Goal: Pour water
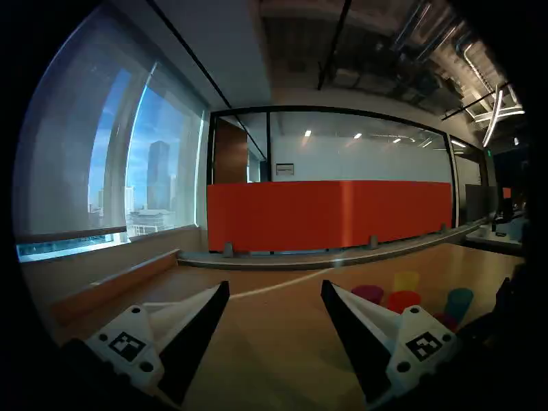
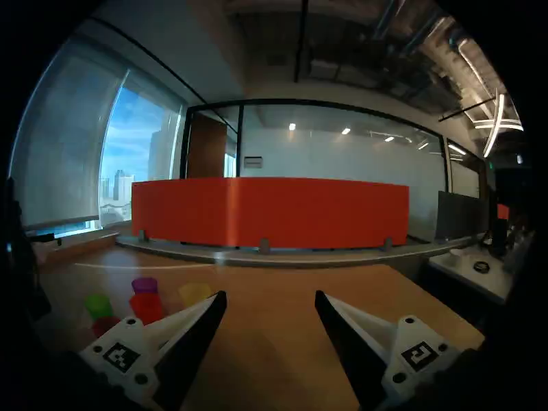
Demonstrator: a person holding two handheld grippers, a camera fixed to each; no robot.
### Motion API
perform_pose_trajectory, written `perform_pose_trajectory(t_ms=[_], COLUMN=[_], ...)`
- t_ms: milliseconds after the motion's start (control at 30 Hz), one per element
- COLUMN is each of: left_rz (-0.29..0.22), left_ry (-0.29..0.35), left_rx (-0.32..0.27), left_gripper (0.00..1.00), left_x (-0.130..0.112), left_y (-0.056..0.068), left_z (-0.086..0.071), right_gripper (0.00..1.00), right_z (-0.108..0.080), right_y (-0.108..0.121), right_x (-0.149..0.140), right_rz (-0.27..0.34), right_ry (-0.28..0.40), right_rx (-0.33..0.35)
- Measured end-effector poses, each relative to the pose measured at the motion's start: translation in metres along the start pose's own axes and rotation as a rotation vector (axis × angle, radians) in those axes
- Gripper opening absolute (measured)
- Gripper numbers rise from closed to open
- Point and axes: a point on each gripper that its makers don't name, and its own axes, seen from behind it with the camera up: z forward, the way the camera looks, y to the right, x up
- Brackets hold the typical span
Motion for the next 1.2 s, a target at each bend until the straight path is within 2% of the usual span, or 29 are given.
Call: perform_pose_trajectory(t_ms=[267, 667, 867, 1200], left_rz=[0.014, 0.018, 0.020, 0.026], left_ry=[-0.016, 0.000, 0.004, 0.006], left_rx=[0.037, 0.009, 0.005, 0.001], left_gripper=[1.00, 1.00, 1.00, 1.00], left_x=[-0.029, -0.040, -0.044, -0.050], left_y=[-0.008, 0.013, 0.017, 0.015], left_z=[0.004, 0.012, 0.019, 0.026], right_gripper=[1.00, 1.00, 1.00, 1.00], right_z=[0.007, 0.002, -0.001, -0.005], right_y=[-0.006, -0.004, 0.002, 0.010], right_x=[0.016, 0.004, 0.004, -0.002], right_rz=[0.047, 0.012, 0.013, 0.018], right_ry=[0.004, -0.041, -0.045, -0.054], right_rx=[0.005, -0.029, -0.044, -0.063])
